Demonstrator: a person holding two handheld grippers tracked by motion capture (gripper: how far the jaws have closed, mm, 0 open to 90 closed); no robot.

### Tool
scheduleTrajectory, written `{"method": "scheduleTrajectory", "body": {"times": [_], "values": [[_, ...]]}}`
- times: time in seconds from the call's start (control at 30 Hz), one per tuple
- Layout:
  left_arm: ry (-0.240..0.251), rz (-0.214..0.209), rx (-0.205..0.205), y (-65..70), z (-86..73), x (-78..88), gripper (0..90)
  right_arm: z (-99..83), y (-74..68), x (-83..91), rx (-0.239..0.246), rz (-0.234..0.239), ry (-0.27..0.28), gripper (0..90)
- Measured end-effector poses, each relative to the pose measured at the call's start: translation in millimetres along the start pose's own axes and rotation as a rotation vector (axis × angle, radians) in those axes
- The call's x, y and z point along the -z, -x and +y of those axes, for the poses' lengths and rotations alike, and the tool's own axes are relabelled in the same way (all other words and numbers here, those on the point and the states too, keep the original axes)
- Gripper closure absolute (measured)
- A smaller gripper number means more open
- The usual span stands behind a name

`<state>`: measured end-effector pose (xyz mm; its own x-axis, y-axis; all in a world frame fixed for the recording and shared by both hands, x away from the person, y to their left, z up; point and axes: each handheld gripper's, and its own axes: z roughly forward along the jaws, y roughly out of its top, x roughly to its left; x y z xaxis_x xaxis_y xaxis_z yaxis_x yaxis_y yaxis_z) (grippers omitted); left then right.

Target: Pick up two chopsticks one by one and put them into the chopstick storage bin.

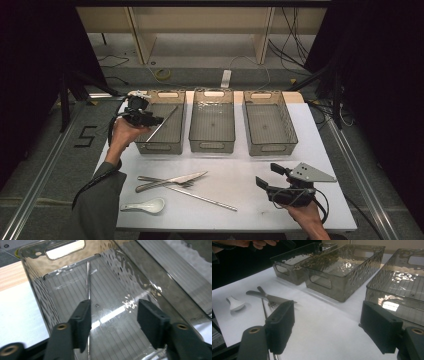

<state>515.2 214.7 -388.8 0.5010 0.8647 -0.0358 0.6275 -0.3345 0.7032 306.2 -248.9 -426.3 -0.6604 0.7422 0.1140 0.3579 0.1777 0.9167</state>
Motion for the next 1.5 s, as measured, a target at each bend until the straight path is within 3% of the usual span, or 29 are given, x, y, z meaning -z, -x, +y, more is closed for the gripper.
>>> {"method": "scheduleTrajectory", "body": {"times": [0.17,0.23,0.37,0.5,0.63,0.97,1.07,1.37,1.5], "values": [[0.005,-0.029,-0.037,12.9,-5.3,13.1,34.9,-0.2,0.1,-0.3,-0.001,-0.001,-0.002,28.4],[0.012,-0.061,-0.050,19.7,-8.3,17.5,33.0,-0.3,0.2,-0.6,0.000,-0.001,-0.003,28.4],[-0.039,-0.131,-0.088,35.4,-9.9,24.1,30.0,-0.2,-0.5,-0.7,0.004,0.000,-0.007,28.4],[-0.082,-0.130,-0.176,54.3,-11.5,32.7,25.8,-0.2,-0.9,-0.8,0.008,0.004,-0.009,28.4],[-0.084,-0.155,-0.220,72.8,-12.2,37.8,23.9,-0.1,-0.9,-0.4,0.009,0.002,-0.009,28.3],[-0.148,-0.226,-0.359,113.5,-19.3,36.7,21.6,0.0,-1.7,-0.5,0.018,0.003,-0.015,28.3],[-0.176,-0.226,-0.402,122.5,-23.8,34.8,20.7,-0.1,-2.0,-0.8,0.018,0.003,-0.014,28.3],[-0.222,-0.269,-0.473,149.2,-38.6,27.1,20.5,-0.4,-2.1,-1.4,0.019,0.006,-0.019,28.4],[-0.256,-0.284,-0.526,159.6,-45.3,22.3,20.5,-0.4,-2.6,-1.6,0.022,0.007,-0.021,28.3]]}}
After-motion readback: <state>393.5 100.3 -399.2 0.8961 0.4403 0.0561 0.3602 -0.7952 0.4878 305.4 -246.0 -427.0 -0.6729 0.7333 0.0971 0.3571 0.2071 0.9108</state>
